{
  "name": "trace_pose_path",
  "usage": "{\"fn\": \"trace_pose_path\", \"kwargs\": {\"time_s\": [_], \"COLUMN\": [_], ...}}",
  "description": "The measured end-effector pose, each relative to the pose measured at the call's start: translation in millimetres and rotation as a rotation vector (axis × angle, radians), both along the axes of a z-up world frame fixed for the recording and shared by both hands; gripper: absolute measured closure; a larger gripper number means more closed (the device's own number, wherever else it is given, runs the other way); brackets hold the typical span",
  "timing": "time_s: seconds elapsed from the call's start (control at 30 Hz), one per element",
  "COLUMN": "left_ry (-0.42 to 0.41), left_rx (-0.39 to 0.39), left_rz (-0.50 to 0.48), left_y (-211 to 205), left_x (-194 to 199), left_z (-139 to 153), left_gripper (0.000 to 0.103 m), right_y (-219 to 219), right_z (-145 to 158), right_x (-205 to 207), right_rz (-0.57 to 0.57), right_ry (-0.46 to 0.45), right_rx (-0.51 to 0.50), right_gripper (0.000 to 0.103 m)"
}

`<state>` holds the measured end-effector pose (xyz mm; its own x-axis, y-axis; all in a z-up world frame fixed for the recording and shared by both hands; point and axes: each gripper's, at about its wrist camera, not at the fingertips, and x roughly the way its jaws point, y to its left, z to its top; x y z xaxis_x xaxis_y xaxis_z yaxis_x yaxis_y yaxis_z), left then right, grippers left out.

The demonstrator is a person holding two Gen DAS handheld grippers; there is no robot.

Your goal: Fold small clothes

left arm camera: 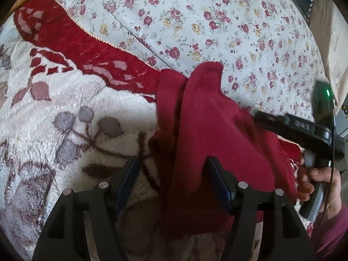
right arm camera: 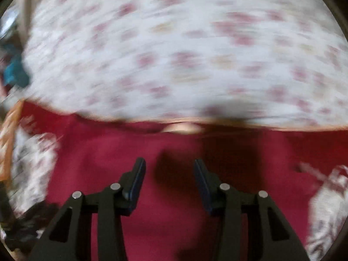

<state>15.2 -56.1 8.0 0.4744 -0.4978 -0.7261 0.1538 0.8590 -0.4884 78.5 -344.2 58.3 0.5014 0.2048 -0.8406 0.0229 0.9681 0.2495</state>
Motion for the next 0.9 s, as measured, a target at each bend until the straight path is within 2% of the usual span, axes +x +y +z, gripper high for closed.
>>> {"fn": "trace_pose_path", "kwargs": {"time_s": [0.13,0.2,0.3,0.4,0.43,0.6,0.7,0.83,0.9], "left_ry": [0.011,0.012,0.010,0.014,0.015,0.004,0.000,0.002,0.002], "left_rx": [-0.023,-0.021,-0.020,-0.024,-0.026,-0.009,-0.004,-0.010,-0.009], "left_rz": [-0.005,-0.007,-0.017,-0.017,-0.016,-0.022,-0.026,-0.025,-0.025], "left_y": [3,2,1,1,2,-2,-2,-1,-2], "left_x": [-1,-1,-1,0,0,0,0,1,1], "left_z": [-1,-1,-2,-2,-2,-2,-2,-3,-3], "left_gripper": [0.058,0.058,0.055,0.054,0.054,0.053,0.052,0.052,0.052], "right_y": [81,107,135,149,151,141,130,129,132], "right_z": [-4,-7,-29,-52,-55,-60,-61,-48,-40], "right_x": [24,36,65,82,85,90,91,82,76], "right_rz": [0.154,0.179,0.185,0.188,0.189,0.180,0.165,0.158,0.140], "right_ry": [-0.017,-0.030,0.028,0.098,0.096,0.112,0.132,0.122,0.092], "right_rx": [-0.003,-0.029,-0.070,-0.113,-0.116,-0.038,0.010,-0.036,-0.019], "right_gripper": [0.055,0.055,0.055,0.054,0.053,0.049,0.044,0.043,0.043]}}
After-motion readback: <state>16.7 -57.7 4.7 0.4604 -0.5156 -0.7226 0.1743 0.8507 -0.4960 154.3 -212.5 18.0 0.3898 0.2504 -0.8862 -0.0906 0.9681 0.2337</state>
